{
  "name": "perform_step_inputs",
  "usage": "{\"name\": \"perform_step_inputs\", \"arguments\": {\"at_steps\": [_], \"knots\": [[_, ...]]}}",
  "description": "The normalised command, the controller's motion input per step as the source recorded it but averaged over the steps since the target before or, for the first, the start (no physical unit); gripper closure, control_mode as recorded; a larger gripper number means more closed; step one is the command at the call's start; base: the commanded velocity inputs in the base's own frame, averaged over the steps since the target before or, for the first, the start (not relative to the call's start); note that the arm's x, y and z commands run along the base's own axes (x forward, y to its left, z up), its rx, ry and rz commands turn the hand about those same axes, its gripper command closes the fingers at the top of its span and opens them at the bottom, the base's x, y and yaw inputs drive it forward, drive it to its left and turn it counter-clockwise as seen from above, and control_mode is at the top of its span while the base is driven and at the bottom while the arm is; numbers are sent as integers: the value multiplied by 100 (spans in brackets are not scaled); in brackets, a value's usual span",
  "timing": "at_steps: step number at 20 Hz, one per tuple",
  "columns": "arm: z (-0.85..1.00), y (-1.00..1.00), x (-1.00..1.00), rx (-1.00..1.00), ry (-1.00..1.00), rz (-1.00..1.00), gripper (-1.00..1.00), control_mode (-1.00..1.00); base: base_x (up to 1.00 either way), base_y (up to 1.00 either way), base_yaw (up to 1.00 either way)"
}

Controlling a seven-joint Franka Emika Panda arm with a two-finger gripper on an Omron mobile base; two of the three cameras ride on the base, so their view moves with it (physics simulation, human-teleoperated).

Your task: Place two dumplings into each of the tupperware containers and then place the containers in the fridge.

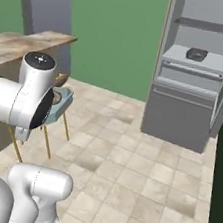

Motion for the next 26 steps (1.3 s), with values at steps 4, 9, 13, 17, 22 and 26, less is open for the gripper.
{"name": "perform_step_inputs", "arguments": {"at_steps": [4, 9, 13, 17, 22, 26], "knots": [[0, 0, 0, 0, 0, 0, 100, 100, 100, -56, -39], [0, 0, 0, 0, 0, 0, 100, 100, 99, -41, -45], [0, 0, 0, 0, 0, 0, 100, 100, 100, 0, -28], [0, 0, 0, 0, 0, 0, 100, 100, 100, 9, -18], [0, 0, 0, 0, 0, 0, 100, 100, 100, 11, -7], [0, 0, 0, 0, 0, 0, 100, 100, 100, 1, 0]]}}
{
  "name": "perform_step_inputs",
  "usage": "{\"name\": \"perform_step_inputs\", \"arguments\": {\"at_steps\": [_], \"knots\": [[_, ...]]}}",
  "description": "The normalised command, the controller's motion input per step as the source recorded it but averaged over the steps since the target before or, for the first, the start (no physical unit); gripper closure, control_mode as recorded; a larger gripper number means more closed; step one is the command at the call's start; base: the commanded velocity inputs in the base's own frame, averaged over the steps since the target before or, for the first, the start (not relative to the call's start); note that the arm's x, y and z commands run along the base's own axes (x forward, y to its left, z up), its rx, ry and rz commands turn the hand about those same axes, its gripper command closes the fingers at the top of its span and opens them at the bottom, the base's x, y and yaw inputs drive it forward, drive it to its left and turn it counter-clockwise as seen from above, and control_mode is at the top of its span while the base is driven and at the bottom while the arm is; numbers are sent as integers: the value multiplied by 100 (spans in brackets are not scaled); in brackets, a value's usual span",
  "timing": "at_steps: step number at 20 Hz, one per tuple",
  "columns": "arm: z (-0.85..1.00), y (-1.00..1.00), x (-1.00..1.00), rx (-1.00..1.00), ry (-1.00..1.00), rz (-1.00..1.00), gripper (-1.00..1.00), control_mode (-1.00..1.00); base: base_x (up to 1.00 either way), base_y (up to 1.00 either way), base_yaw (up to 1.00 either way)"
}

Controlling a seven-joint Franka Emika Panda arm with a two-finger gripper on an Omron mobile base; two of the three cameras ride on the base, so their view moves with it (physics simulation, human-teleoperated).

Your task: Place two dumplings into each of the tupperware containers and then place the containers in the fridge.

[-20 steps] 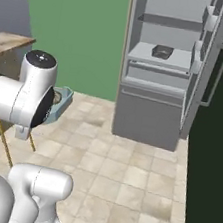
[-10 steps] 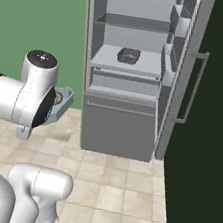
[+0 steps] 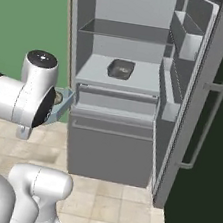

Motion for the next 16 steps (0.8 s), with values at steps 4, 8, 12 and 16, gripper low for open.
{"name": "perform_step_inputs", "arguments": {"at_steps": [4, 8, 12, 16], "knots": [[0, 0, 0, 0, 0, 0, 100, 100, 100, -10, 0], [0, 0, 0, 0, 0, 0, 100, 100, 97, -35, 2], [0, 0, 0, 0, 0, 0, 100, 100, 86, -32, 13], [0, 0, 0, 0, 0, 0, 100, 100, 63, -3, 20]]}}
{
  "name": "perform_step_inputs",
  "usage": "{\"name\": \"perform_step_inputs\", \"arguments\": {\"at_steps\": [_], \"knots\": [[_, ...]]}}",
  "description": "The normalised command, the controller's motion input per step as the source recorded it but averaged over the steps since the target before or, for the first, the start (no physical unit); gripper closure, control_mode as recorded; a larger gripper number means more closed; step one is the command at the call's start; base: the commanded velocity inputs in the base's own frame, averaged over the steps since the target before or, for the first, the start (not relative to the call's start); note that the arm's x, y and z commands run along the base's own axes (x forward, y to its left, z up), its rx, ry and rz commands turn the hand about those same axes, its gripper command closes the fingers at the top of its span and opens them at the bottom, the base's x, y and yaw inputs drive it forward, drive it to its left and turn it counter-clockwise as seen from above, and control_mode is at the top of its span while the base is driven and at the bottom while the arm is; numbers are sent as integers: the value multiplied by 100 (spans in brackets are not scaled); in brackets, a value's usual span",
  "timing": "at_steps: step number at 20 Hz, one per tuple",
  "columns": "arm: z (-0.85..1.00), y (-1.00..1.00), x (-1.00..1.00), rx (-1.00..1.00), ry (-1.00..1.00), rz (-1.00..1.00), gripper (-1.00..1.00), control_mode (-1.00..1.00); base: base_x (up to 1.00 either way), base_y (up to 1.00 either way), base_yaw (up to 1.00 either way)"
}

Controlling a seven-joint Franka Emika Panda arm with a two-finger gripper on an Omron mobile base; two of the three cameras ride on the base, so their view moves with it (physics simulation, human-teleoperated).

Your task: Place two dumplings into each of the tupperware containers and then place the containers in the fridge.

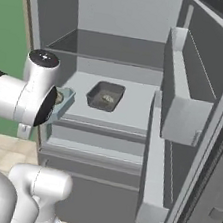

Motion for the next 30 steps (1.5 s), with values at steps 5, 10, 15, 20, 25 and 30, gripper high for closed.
{"name": "perform_step_inputs", "arguments": {"at_steps": [5, 10, 15, 20, 25, 30], "knots": [[0, 0, 0, 0, 0, 0, 100, 100, 50, -20, 7], [0, 0, 0, 0, 0, 0, 100, 100, 43, -34, 0], [0, 0, 0, 0, 0, 0, 100, 100, 68, -16, 0], [0, 0, 0, 0, 0, 0, 100, 100, 62, -13, 3], [0, 0, 0, 0, 0, 0, 100, 100, 34, -24, 12], [0, 0, 0, 0, 0, 0, 100, 100, 26, -7, 6]]}}
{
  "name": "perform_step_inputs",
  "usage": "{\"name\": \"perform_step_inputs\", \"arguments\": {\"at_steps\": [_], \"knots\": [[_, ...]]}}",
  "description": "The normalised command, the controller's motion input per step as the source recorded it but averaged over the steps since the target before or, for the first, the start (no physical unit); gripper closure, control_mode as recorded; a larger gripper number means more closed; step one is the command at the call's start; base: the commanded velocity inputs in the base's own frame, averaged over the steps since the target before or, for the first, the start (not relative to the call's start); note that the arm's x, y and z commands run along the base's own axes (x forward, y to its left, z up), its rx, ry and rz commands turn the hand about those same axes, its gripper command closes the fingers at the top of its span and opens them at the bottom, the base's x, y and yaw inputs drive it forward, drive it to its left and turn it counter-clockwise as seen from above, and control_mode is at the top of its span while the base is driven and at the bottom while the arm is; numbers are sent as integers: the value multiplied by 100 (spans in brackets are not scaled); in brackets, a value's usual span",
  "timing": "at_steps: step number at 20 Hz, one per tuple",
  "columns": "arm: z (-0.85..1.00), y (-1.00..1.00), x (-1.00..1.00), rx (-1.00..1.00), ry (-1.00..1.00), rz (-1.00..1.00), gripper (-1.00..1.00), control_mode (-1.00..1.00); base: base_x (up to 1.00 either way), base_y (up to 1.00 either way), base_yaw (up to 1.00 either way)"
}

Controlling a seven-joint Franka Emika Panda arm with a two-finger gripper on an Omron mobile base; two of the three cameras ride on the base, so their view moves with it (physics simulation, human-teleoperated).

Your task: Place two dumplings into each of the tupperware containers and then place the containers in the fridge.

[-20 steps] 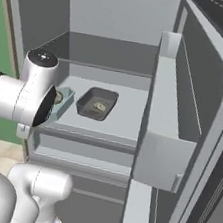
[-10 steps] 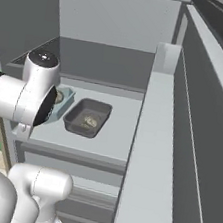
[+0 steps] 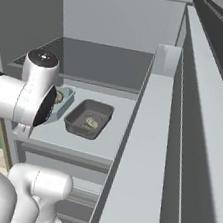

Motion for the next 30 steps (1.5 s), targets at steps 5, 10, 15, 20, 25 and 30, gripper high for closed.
{"name": "perform_step_inputs", "arguments": {"at_steps": [5, 10, 15, 20, 25, 30], "knots": [[0, 0, 0, 0, 0, 0, 100, 100, 5, 0, 1], [7, -11, -43, 0, -2, 0, 100, -100, -5, 0, 0], [43, -22, -47, 0, -5, 0, 100, -100, 0, 0, 0], [28, -19, -14, 0, -15, -4, 100, -100, 0, 0, 0], [13, -8, 1, 0, -19, -6, 100, -100, 0, 0, 0], [64, -14, 39, 6, -3, -3, 100, -100, 0, 0, 0]]}}
